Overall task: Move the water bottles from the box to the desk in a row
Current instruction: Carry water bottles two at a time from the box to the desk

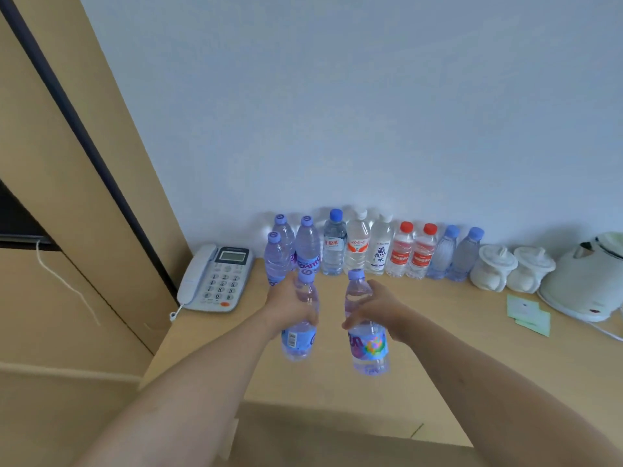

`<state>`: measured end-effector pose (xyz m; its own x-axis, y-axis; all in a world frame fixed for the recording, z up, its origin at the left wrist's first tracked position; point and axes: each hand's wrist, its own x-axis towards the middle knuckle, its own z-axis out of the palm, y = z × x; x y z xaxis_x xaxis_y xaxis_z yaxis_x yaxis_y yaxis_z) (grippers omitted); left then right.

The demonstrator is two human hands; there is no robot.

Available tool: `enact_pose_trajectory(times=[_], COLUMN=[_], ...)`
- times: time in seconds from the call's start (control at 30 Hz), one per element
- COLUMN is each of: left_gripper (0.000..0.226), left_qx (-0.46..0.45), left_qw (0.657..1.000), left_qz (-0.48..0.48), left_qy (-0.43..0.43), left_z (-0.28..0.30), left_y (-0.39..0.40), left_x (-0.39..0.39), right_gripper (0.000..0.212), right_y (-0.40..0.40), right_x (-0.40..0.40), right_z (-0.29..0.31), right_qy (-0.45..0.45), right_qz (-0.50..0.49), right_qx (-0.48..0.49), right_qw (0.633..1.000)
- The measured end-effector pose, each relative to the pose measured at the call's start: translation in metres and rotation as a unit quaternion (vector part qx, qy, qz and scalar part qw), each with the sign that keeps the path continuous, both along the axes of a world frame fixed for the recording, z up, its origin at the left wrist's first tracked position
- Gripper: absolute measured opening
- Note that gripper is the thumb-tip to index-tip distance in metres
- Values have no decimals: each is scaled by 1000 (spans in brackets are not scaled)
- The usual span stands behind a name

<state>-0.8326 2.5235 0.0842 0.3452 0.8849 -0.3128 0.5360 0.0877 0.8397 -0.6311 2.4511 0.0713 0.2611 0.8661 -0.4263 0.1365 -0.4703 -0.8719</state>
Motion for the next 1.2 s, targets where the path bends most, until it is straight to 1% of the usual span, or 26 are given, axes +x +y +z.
enact_pose_trajectory(times=[0.07,0.17,0.33,0.43,0.53,0.57,0.63,0.7,0.73,0.8,0.9,0.97,1.07,1.13,1.2], left_gripper=[57,46,51,47,49,47,33,26,27,43,61,59,46,42,37], left_qx=[15,19,15,30,35,38,53,75,76,73,73,85,150,183,206], left_qw=[1000,998,994,989,983,981,976,973,976,980,969,957,945,941,938], left_qz=[-21,-38,-87,-109,-133,-140,-160,-166,-155,-137,-178,-204,-205,-199,-191], left_qy=[17,36,66,99,124,129,137,141,133,121,158,186,206,205,204], left_z=[-1,-8,-13,-13,-13,-12,-7,1,5,9,12,14,18,20,18], left_y=[22,45,77,91,102,105,112,120,125,137,148,150,152,155,157], left_x=[-1,-3,9,24,38,42,49,53,54,53,51,53,58,59,57], right_gripper=[63,67,70,74,77,78,80,74,72,69,65,64,60,58,58], right_y=[19,37,65,82,101,108,121,130,134,141,148,151,152,152,153], right_x=[-4,-11,-1,10,18,20,23,25,27,30,31,29,29,30,30], right_z=[-2,-10,-18,-17,-10,-8,-5,-5,-6,-7,-6,-2,4,9,12], right_qy=[-36,-62,-86,-130,-171,-179,-187,-194,-196,-186,-193,-225,-293,-330,-338], right_qz=[-2,-13,3,51,99,108,116,120,121,110,99,129,183,192,182], right_qx=[12,3,-14,-33,-37,-33,-26,-18,-15,-6,8,1,-21,-36,-46], right_qw=[999,998,996,990,980,977,975,973,973,976,976,966,938,923,922])
